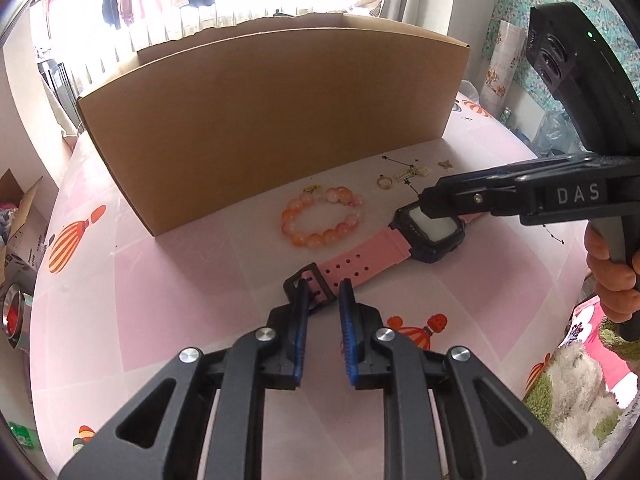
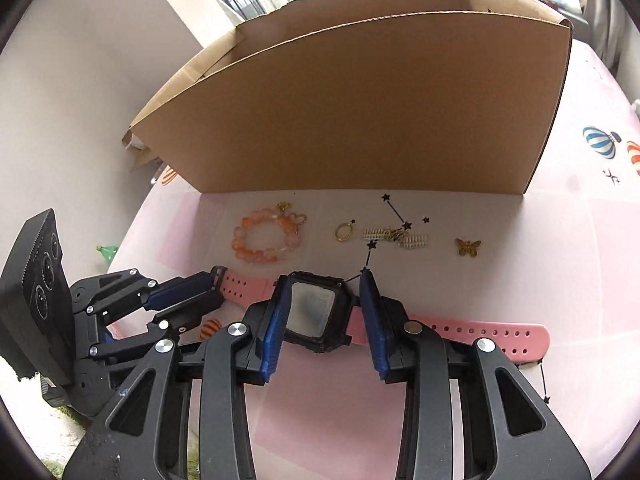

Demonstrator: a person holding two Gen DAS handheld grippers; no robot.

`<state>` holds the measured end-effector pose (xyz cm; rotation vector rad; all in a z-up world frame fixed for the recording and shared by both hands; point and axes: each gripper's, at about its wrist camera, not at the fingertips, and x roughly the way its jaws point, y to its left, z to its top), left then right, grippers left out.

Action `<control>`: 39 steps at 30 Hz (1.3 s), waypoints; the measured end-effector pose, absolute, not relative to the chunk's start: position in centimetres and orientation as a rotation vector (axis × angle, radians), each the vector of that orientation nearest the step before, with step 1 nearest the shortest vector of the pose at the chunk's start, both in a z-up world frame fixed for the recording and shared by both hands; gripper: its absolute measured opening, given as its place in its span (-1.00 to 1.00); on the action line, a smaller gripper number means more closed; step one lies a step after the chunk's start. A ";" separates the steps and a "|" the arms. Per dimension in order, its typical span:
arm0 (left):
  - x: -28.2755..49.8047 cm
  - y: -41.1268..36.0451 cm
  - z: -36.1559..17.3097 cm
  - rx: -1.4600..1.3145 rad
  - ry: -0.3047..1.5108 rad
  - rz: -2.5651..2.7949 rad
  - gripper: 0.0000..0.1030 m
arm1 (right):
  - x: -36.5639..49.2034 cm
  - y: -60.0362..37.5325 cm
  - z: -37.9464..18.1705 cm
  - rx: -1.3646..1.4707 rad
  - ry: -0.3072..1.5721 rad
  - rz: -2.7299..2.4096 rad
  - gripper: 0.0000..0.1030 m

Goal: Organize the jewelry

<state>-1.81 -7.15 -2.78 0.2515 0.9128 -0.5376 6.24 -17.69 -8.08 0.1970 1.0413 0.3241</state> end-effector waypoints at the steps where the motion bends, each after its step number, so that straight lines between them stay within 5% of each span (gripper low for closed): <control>1: -1.7 -7.2 -2.7 0.253 0.915 -0.536 -0.71 | 5.8 -17.3 -8.0 0.192 1.042 0.327 -0.33; 8: -3.7 -5.7 -2.5 0.264 0.928 -0.527 -0.71 | 3.4 -16.2 -8.3 0.184 1.034 0.355 -0.28; 14: -4.7 -5.7 -1.9 0.262 0.890 -0.542 -0.70 | 2.5 -15.1 -7.6 0.102 1.000 0.335 0.13; 23: -4.3 -6.5 -2.5 0.279 0.902 -0.520 -0.33 | 1.4 -14.3 -7.7 -0.066 0.986 0.309 0.34; 39: -2.8 -4.7 -3.5 0.226 0.960 -0.411 0.89 | 2.3 -9.5 -10.8 -0.249 0.990 0.298 0.45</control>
